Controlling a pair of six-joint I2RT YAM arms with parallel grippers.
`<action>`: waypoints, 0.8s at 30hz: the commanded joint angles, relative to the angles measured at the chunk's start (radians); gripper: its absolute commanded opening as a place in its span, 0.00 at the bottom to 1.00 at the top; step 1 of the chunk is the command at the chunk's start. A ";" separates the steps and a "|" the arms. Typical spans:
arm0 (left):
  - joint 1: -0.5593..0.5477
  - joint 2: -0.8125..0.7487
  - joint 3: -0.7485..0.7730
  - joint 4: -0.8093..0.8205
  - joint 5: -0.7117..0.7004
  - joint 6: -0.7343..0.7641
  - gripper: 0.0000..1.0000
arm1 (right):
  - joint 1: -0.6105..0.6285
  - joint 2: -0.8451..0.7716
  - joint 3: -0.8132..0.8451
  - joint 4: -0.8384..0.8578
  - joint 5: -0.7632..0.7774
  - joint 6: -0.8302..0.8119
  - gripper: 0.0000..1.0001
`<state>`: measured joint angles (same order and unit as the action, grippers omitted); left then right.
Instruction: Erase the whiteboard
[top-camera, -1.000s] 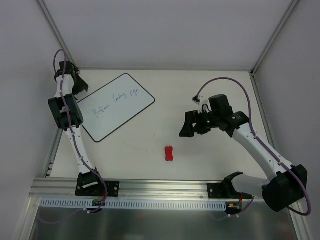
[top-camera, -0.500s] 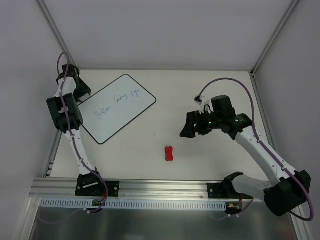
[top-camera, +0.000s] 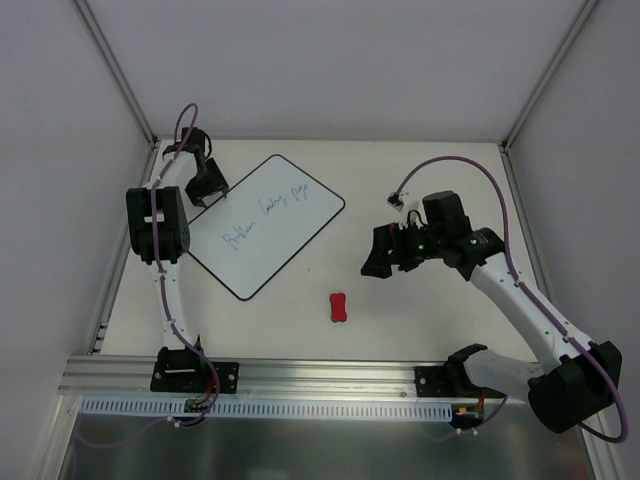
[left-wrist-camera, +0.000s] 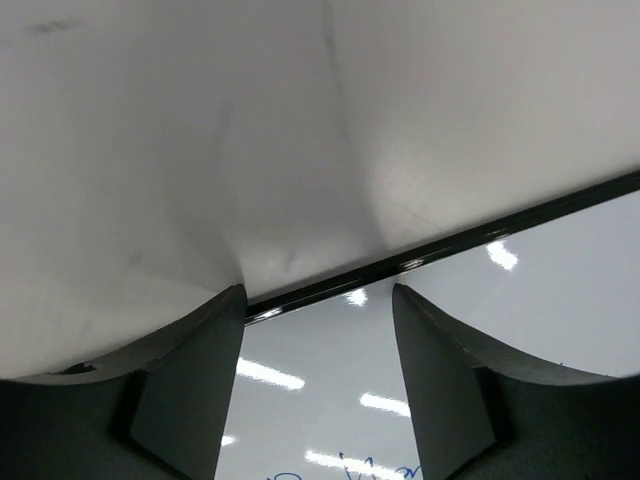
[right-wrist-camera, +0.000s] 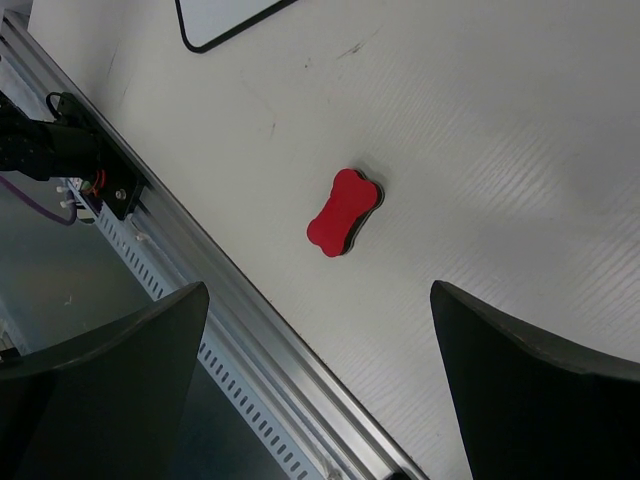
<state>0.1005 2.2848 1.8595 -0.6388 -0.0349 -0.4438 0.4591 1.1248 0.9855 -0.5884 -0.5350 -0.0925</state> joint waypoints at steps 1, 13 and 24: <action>-0.091 0.010 -0.048 -0.116 0.079 -0.009 0.62 | 0.006 -0.016 -0.013 0.001 -0.005 -0.038 0.99; -0.186 -0.077 -0.181 -0.130 0.147 -0.049 0.58 | 0.006 -0.010 -0.045 0.001 -0.002 -0.070 0.99; -0.361 -0.051 -0.132 -0.125 0.156 -0.004 0.56 | 0.006 0.006 -0.076 0.002 0.147 -0.063 0.99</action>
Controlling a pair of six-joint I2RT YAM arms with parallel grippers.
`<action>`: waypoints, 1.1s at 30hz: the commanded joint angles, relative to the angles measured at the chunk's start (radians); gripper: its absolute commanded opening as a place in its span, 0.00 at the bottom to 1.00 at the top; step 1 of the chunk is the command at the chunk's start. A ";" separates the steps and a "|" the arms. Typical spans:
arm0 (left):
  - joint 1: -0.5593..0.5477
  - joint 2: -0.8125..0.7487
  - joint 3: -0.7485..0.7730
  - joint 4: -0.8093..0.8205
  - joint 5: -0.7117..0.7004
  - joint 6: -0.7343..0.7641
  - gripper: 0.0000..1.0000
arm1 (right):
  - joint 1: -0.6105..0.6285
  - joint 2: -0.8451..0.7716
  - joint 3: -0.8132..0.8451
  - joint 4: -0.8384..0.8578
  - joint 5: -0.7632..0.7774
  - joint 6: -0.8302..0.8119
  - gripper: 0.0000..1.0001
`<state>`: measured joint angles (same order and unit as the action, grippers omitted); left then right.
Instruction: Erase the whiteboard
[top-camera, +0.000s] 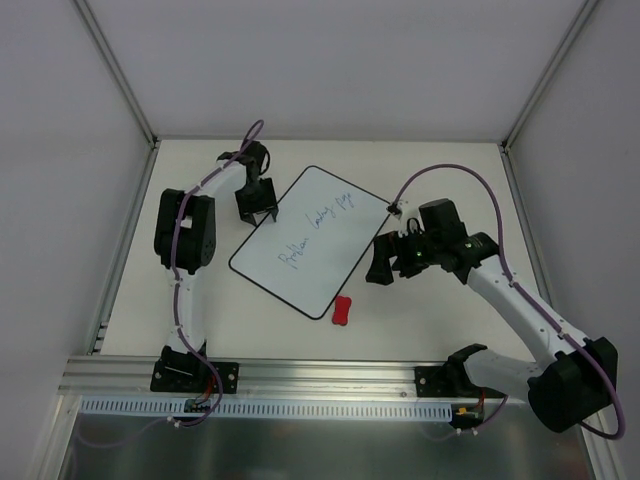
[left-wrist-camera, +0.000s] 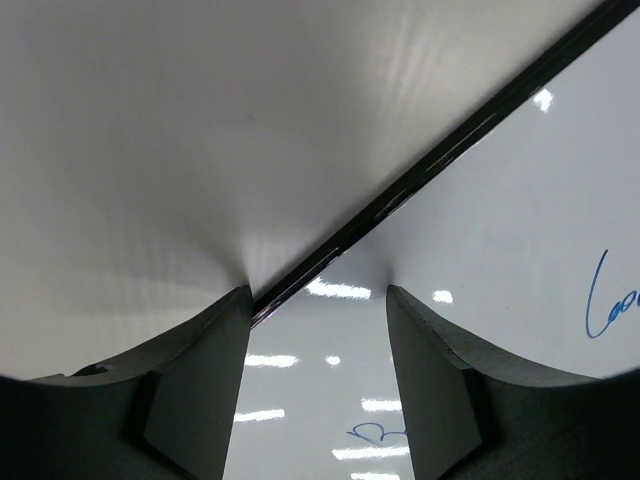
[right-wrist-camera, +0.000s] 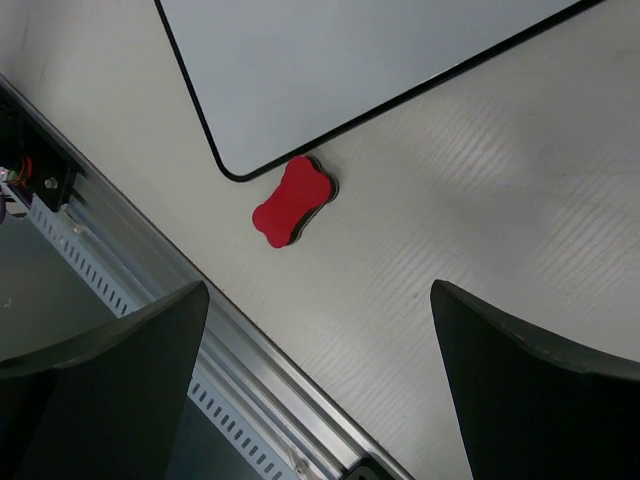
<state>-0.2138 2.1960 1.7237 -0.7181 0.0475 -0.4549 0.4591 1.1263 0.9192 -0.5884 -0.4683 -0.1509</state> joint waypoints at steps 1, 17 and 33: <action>-0.052 0.045 0.014 -0.046 0.068 0.013 0.57 | 0.006 0.006 -0.014 0.004 0.098 0.008 0.99; -0.070 -0.005 0.252 -0.012 0.048 0.151 0.70 | 0.360 0.374 0.148 0.036 0.597 0.284 0.82; 0.007 -0.470 -0.387 0.144 -0.081 -0.050 0.78 | 0.473 0.500 0.228 -0.177 0.744 0.671 0.73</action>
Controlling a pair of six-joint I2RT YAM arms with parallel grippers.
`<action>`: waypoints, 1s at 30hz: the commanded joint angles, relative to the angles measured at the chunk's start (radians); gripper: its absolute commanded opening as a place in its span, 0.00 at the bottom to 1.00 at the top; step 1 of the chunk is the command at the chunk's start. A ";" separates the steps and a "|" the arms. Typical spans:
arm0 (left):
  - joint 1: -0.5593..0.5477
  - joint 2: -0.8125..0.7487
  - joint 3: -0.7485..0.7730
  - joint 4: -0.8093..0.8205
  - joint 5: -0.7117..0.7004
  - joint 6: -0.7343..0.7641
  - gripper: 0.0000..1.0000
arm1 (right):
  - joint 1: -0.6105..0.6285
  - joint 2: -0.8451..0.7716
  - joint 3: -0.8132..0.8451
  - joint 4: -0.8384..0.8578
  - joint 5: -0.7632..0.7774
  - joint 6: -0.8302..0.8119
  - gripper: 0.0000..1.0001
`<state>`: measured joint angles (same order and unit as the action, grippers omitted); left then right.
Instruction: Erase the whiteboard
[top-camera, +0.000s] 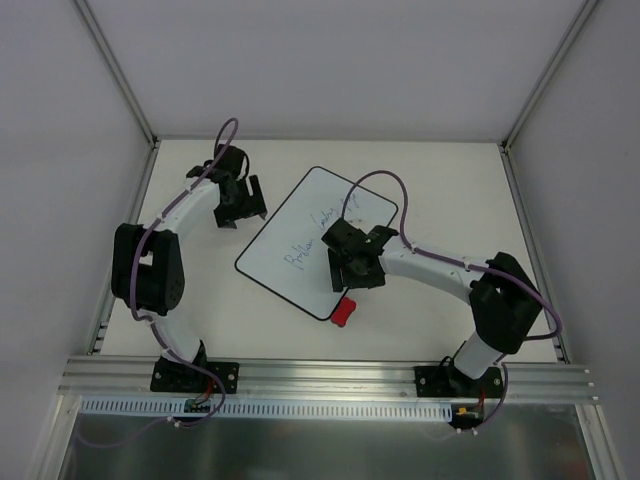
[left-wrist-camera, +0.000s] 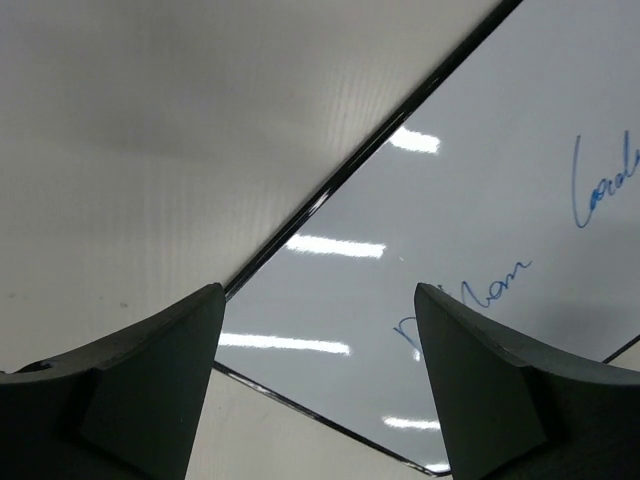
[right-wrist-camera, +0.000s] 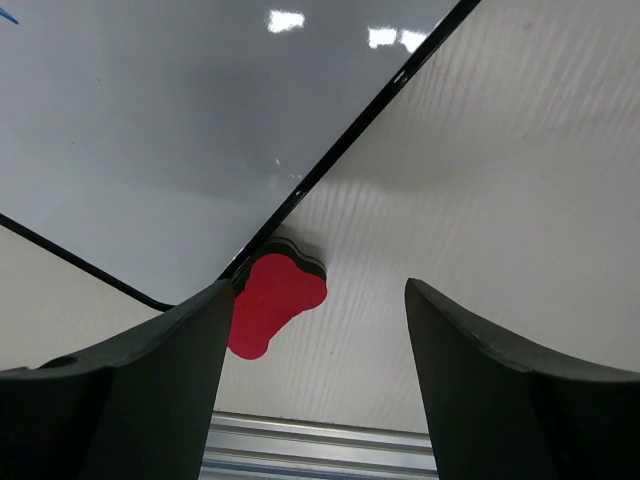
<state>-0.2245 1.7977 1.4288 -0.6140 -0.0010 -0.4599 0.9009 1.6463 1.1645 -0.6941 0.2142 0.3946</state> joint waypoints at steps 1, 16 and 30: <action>0.020 -0.113 -0.115 0.042 -0.034 -0.045 0.79 | 0.041 -0.023 -0.022 -0.070 0.065 0.134 0.74; 0.027 -0.519 -0.507 0.079 -0.025 -0.026 0.99 | 0.131 -0.020 -0.066 -0.041 0.192 0.518 0.62; 0.027 -0.701 -0.686 0.099 -0.040 0.018 0.99 | 0.204 0.069 -0.066 -0.036 0.180 0.711 0.49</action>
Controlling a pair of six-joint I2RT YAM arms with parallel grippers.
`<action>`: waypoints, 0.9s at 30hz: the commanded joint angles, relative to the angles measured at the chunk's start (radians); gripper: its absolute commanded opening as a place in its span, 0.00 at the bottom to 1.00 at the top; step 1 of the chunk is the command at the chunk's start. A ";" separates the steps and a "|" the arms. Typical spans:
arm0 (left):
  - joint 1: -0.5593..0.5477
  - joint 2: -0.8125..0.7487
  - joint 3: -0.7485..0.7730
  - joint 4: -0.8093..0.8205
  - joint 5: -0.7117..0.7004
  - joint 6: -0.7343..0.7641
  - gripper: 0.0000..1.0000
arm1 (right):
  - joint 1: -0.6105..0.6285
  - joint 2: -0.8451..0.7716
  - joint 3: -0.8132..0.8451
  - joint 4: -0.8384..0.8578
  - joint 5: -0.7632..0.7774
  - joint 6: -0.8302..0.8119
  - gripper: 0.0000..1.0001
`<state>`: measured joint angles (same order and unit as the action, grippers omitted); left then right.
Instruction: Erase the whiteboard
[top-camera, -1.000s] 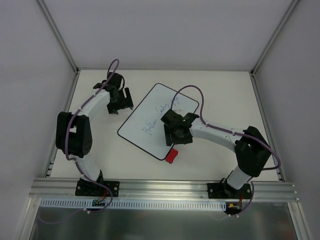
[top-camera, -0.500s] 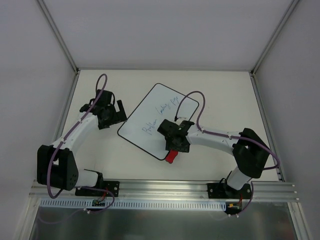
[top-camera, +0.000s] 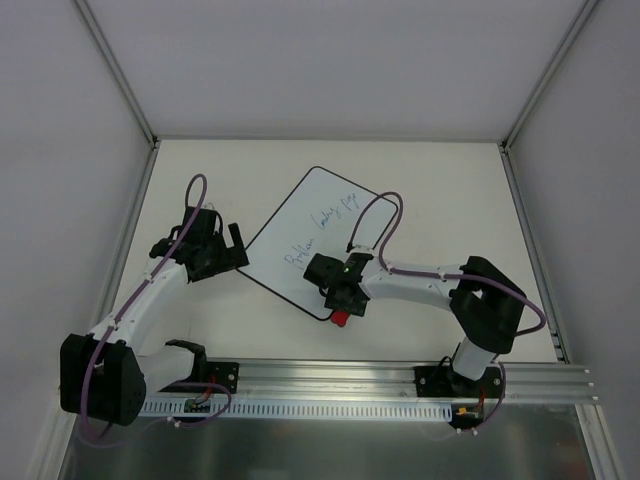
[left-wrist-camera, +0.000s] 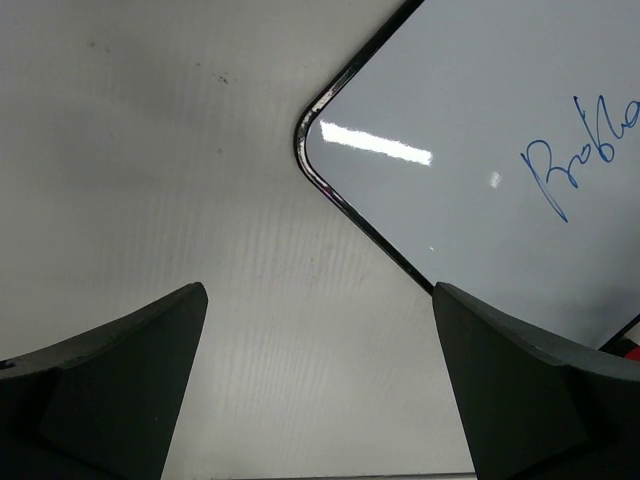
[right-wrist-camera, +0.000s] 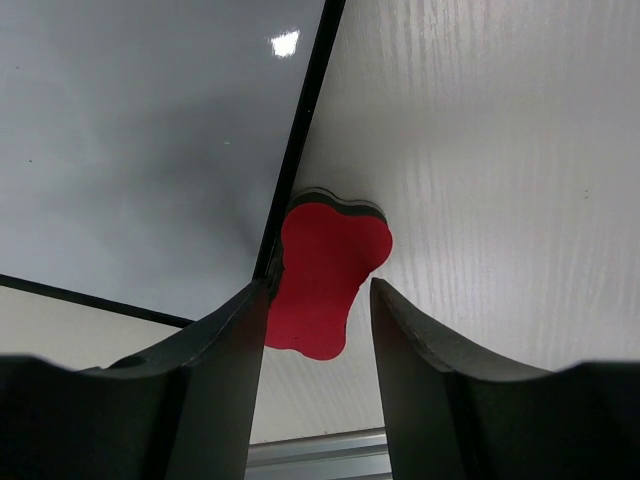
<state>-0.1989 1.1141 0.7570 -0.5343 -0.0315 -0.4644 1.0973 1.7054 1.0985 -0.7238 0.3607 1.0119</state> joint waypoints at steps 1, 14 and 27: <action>0.000 -0.016 -0.013 0.020 -0.008 0.023 0.99 | 0.012 0.011 -0.005 -0.006 0.037 0.102 0.48; 0.000 0.000 -0.007 0.034 0.018 0.029 0.99 | 0.013 0.043 -0.026 -0.003 0.049 0.146 0.41; 0.000 -0.002 -0.010 0.039 0.021 0.027 0.99 | 0.013 0.030 -0.048 -0.005 0.038 0.159 0.44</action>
<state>-0.1989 1.1133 0.7525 -0.5083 -0.0261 -0.4561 1.1042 1.7279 1.0447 -0.7048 0.3626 1.1336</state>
